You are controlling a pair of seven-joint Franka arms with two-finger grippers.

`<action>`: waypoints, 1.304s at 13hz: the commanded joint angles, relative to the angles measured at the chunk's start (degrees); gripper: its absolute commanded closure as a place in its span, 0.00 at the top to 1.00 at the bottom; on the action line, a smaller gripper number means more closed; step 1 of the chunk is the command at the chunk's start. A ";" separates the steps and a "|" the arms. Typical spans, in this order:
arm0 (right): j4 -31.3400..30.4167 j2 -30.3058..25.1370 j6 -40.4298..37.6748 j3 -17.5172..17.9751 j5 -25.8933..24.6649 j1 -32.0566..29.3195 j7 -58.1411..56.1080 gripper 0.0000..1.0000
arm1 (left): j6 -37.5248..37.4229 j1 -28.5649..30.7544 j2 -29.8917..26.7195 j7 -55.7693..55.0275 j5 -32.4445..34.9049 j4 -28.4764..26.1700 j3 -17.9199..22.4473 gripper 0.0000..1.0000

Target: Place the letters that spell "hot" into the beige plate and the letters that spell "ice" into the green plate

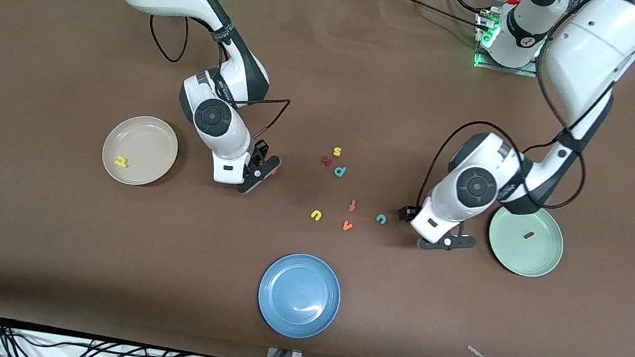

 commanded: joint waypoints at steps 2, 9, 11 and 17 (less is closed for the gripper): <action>-1.19 -0.43 0.75 0.28 -0.53 0.00 -0.17 0.24 | 2.82 -1.61 2.49 -1.32 -0.37 2.41 0.61 1.00; 0.04 -8.42 -11.70 -3.40 -0.01 -0.35 0.18 0.24 | 3.00 -0.90 3.98 -0.62 2.79 2.41 0.88 0.85; 0.04 -11.58 -18.37 -7.43 0.08 -0.35 0.00 0.24 | 3.00 -0.90 4.25 -0.62 2.80 2.32 0.88 0.74; -1.54 -12.48 -24.74 -18.60 0.00 -0.44 -1.05 0.24 | 2.92 -0.99 4.60 -0.53 2.80 2.24 0.88 0.53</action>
